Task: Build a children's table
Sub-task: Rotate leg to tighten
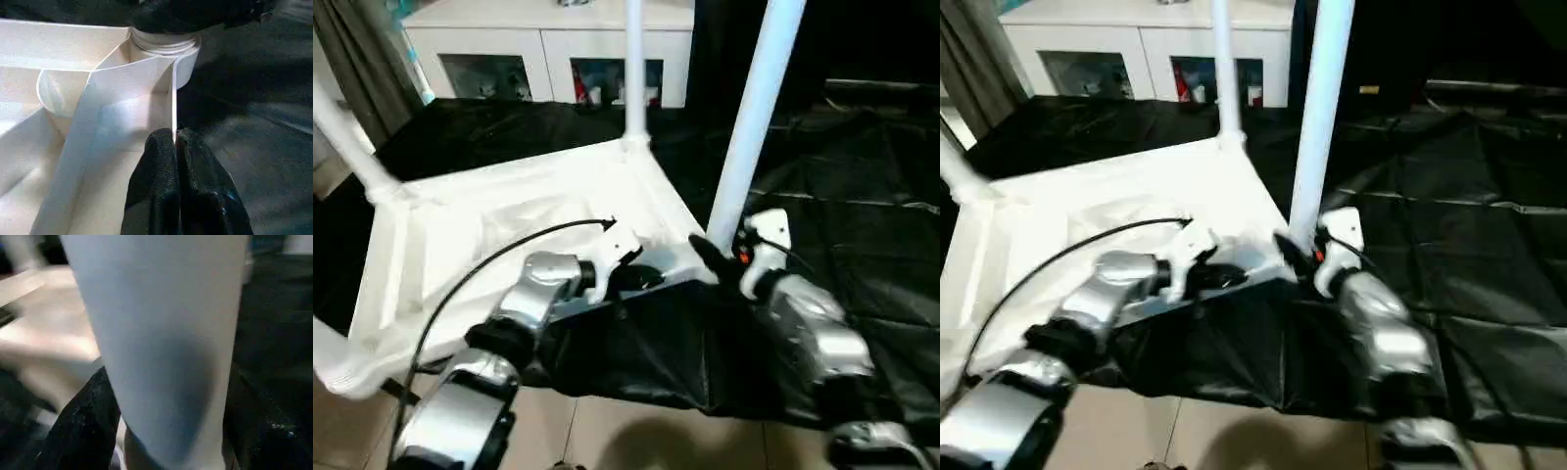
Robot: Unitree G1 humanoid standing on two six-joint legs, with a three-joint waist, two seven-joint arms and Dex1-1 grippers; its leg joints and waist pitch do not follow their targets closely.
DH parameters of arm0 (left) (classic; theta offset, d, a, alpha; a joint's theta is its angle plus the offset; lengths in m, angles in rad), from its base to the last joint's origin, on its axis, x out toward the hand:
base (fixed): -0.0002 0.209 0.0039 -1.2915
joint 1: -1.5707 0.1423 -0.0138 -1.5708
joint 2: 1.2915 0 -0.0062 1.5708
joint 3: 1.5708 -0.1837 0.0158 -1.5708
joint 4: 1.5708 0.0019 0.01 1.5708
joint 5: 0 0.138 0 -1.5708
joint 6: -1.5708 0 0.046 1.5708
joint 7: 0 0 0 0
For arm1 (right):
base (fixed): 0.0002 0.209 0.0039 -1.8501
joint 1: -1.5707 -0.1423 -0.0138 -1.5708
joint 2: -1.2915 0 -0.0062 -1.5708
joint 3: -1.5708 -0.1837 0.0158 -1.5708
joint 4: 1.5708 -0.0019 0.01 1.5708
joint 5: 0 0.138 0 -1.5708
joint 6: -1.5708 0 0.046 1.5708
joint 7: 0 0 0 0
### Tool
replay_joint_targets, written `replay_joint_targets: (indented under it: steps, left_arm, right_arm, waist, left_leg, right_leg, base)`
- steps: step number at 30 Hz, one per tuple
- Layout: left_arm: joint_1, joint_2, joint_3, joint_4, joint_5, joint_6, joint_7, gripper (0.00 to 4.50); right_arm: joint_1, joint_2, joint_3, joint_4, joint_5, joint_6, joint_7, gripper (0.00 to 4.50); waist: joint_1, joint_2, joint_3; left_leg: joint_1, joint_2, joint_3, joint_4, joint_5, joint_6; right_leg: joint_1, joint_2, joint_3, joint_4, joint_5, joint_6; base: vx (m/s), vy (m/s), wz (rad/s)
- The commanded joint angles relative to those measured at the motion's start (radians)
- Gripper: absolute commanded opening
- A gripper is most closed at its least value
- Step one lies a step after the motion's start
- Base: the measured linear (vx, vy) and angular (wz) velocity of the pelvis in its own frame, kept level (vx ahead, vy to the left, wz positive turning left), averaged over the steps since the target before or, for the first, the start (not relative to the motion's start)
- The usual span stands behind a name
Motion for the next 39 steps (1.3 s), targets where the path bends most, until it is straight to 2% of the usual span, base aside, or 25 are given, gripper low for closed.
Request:
replay_joint_targets:
  steps: [1, 3, 5, 6, 9, 13, 15, 19, 22, 24, 25, 26, 27, 30, 31, 36, 38, 39]
  left_arm:
    - [0.003, -0.004, -0.015, -0.047, -0.040, -0.021, -0.091, 0.00]
    - [0.010, 0.029, -0.009, -0.065, -0.049, -0.005, -0.141, 0.00]
    - [0.012, 0.046, -0.006, -0.072, -0.055, 0.004, -0.164, 0.00]
    - [0.014, 0.054, -0.006, -0.077, -0.059, 0.009, -0.178, 0.00]
    - [0.025, 0.090, -0.008, -0.104, -0.072, 0.038, -0.227, 0.00]
    - [0.040, 0.111, -0.008, -0.130, -0.081, 0.061, -0.267, 0.00]
    - [0.050, 0.117, -0.004, -0.144, -0.084, 0.071, -0.281, 0.00]
    - [0.052, 0.112, -0.002, -0.148, -0.086, 0.069, -0.262, 0.00]
    - [0.048, 0.097, 0.006, -0.141, -0.076, 0.058, -0.206, 0.00]
    - [0.030, 0.073, 0.014, -0.106, -0.048, 0.035, -0.114, 0.00]
    - [0.005, 0.042, 0.024, -0.061, -0.018, 0.025, 0.003, 0.00]
    - [0.005, 0.042, 0.024, -0.061, -0.018, 0.025, 0.003, 0.00]
    - [-0.004, 0.032, 0.027, -0.047, -0.010, 0.024, 0.040, 0.00]
    - [-0.055, -0.038, 0.045, 0.024, 0.006, 0.012, 0.194, 0.00]
    - [-0.061, -0.047, 0.044, 0.030, 0.008, 0.012, 0.212, 0.00]
    - [-0.093, -0.135, 0.034, 0.062, 0.009, 0.014, 0.276, 0.00]
    - [-0.097, -0.146, 0.030, 0.068, 0.011, 0.008, 0.276, 0.00]
    - [-0.100, -0.152, 0.028, 0.076, 0.013, 0.002, 0.277, 0.00]
  right_arm:
    - [0.013, -0.014, 0.072, -0.010, 0.019, 0.041, 0.116, 2.91]
    - [0.016, -0.066, 0.080, -0.023, 0.025, 0.034, 0.201, 2.91]
    - [0.014, -0.088, 0.078, -0.028, 0.032, 0.034, 0.243, 2.91]
    - [0.013, -0.097, 0.077, -0.030, 0.036, 0.032, 0.256, 2.91]
    - [0.003, -0.132, 0.072, -0.021, 0.042, 0.020, 0.315, 2.91]
    - [-0.007, -0.147, 0.070, -0.020, 0.059, 0.031, 0.354, 2.91]
    - [-0.015, -0.147, 0.071, -0.009, 0.064, 0.032, 0.374, 2.59]
    - [-0.013, -0.132, 0.074, -0.008, 0.061, 0.033, 0.361, 2.49]
    - [-0.005, -0.107, 0.071, -0.008, 0.050, 0.038, 0.305, 2.47]
    - [-0.009, -0.070, 0.060, 0.029, 0.012, 0.021, 0.188, 2.46]
    - [-0.017, -0.027, 0.048, 0.082, -0.036, -0.001, 0.038, 2.44]
    - [-0.017, -0.027, 0.048, 0.082, -0.036, -0.001, 0.038, 2.43]
    - [-0.019, -0.014, 0.044, 0.099, -0.051, -0.007, -0.010, 2.42]
    - [-0.019, 0.056, 0.033, 0.150, -0.082, -0.006, -0.179, 2.41]
    - [-0.018, 0.068, 0.031, 0.153, -0.085, -0.004, -0.203, 2.41]
    - [-0.032, 0.190, 0.008, 0.192, -0.106, -0.018, -0.404, 2.39]
    - [-0.037, 0.211, 0.011, 0.195, -0.101, -0.031, -0.399, 2.39]
    - [-0.039, 0.223, 0.014, 0.191, -0.092, -0.039, -0.387, 2.95]
  waist:
    - [0.007, -0.008, -0.063]
    - [0.013, -0.011, -0.064]
    - [0.016, -0.012, -0.064]
    - [0.017, -0.009, -0.063]
    - [0.019, -0.014, -0.063]
    - [0.020, -0.015, -0.065]
    - [0.020, -0.015, -0.067]
    - [0.021, -0.017, -0.067]
    - [0.021, -0.016, -0.069]
    - [0.020, -0.014, -0.068]
    - [0.016, -0.013, -0.066]
    - [0.013, -0.014, -0.065]
    - [0.011, -0.016, -0.067]
    - [0.011, -0.012, -0.066]
    - [0.012, -0.014, -0.067]
    - [0.011, -0.006, -0.067]
    - [0.011, -0.004, -0.067]
    - [0.011, -0.006, -0.066]
  left_leg:
    - [0.014, 0.031, -0.012, -0.054, -0.208, 0.093]
    - [0.015, 0.033, -0.012, -0.053, -0.201, 0.091]
    - [0.016, 0.034, -0.012, -0.053, -0.210, 0.091]
    - [0.018, 0.035, -0.011, -0.054, -0.217, 0.088]
    - [0.018, 0.035, -0.010, -0.054, -0.221, 0.085]
    - [0.017, 0.035, -0.011, -0.051, -0.198, 0.091]
    - [0.016, 0.035, -0.011, -0.049, -0.182, 0.096]
    - [0.017, 0.033, -0.010, -0.048, -0.177, 0.096]
    - [0.016, 0.033, -0.011, -0.048, -0.177, 0.092]
    - [0.018, 0.033, -0.010, -0.048, -0.188, 0.080]
    - [0.019, 0.033, -0.010, -0.050, -0.202, 0.067]
    - [0.019, 0.030, -0.010, -0.050, -0.213, 0.055]
    - [0.020, 0.028, -0.013, -0.053, -0.224, 0.034]
    - [0.027, 0.027, -0.013, -0.056, -0.256, 0.015]
    - [0.026, 0.027, -0.013, -0.055, -0.252, 0.015]
    - [0.023, 0.025, -0.016, -0.058, -0.264, 0.019]
    - [0.023, 0.024, -0.017, -0.060, -0.275, 0.014]
    - [0.024, 0.024, -0.018, -0.062, -0.289, 0.015]
  right_leg:
    - [0.048, -0.044, 0.021, -0.062, -0.072, -0.268]
    - [0.048, -0.044, 0.022, -0.060, -0.065, -0.278]
    - [0.047, -0.044, 0.022, -0.057, -0.071, -0.281]
    - [0.044, -0.046, 0.023, -0.059, -0.082, -0.282]
    - [0.045, -0.047, 0.023, -0.059, -0.092, -0.285]
    - [0.046, -0.047, 0.023, -0.054, -0.073, -0.291]
    - [0.046, -0.046, 0.022, -0.052, -0.060, -0.293]
    - [0.047, -0.046, 0.023, -0.053, -0.069, -0.290]
    - [0.047, -0.047, 0.022, -0.053, -0.078, -0.287]
    - [0.044, -0.046, 0.023, -0.054, -0.096, -0.282]
    - [0.039, -0.047, 0.024, -0.059, -0.121, -0.277]
    - [0.038, -0.047, 0.024, -0.061, -0.140, -0.273]
    - [0.044, -0.049, 0.024, -0.062, -0.173, -0.259]
    - [0.039, -0.045, 0.026, -0.071, -0.205, -0.236]
    - [0.041, -0.046, 0.027, -0.070, -0.197, -0.235]
    - [0.041, -0.047, 0.025, -0.074, -0.207, -0.217]
    - [0.040, -0.047, 0.025, -0.074, -0.218, -0.214]
    - [0.042, -0.046, 0.025, -0.077, -0.226, -0.207]
  base:
    - [0.000, 0.000, 0.00]
    - [0.000, 0.000, 0.00]
    - [0.000, 0.000, 0.00]
    - [0.000, 0.000, 0.00]
    - [0.000, 0.000, 0.00]
    - [0.000, 0.000, 0.00]
    - [0.000, 0.000, 0.00]
    - [0.000, 0.000, 0.00]
    - [0.000, 0.000, 0.00]
    - [0.000, 0.000, 0.00]
    - [0.000, 0.000, 0.00]
    - [0.000, 0.000, 0.00]
    - [0.000, 0.000, 0.00]
    - [0.000, 0.000, 0.00]
    - [0.000, 0.000, 0.00]
    - [0.000, 0.000, 0.00]
    - [0.000, 0.000, 0.00]
    - [0.000, 0.000, 0.00]
